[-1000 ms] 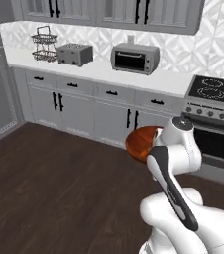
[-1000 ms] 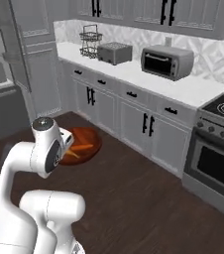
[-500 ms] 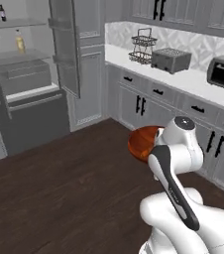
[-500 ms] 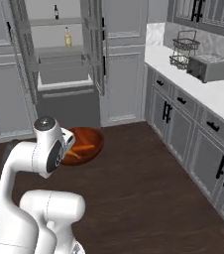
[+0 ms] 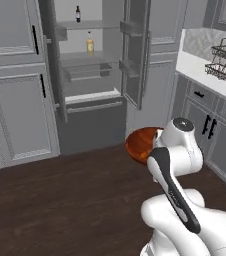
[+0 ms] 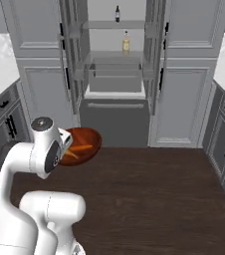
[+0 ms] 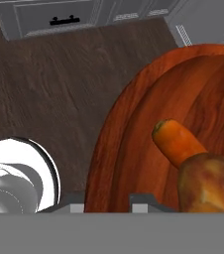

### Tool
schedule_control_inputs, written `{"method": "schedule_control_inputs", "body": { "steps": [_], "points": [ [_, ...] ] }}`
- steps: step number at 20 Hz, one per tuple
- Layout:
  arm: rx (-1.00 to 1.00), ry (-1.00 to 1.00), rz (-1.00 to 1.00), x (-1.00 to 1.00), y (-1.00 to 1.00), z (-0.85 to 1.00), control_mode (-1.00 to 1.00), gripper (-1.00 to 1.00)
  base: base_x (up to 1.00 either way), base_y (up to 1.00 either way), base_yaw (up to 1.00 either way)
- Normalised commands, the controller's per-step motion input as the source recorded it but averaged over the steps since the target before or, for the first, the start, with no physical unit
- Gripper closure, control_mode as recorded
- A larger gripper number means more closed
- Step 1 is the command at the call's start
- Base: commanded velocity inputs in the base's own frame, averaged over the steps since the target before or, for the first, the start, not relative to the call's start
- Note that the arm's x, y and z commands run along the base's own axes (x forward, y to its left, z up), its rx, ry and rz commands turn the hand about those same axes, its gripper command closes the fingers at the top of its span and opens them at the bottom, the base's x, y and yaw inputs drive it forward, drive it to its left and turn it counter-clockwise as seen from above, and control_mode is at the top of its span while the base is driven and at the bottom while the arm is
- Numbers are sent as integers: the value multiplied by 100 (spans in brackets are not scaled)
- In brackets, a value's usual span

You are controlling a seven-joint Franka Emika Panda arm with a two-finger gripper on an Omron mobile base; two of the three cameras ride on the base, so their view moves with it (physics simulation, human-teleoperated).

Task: Pick the chicken drumstick and carrot from their plates and place them in the bowl. Then put the bowl in the fridge.

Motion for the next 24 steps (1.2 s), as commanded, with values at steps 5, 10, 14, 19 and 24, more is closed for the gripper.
{"method": "schedule_control_inputs", "body": {
  "steps": [5,10,14,19,24],
  "points": [
    [0,0,0,0,0,0,100,100,100,-45,20],
    [0,0,0,0,0,0,100,100,100,-45,3],
    [0,0,0,0,0,0,100,100,100,-24,4],
    [0,0,0,0,0,0,100,100,100,-17,21],
    [0,0,0,0,0,0,100,100,100,-23,18]
  ]
}}
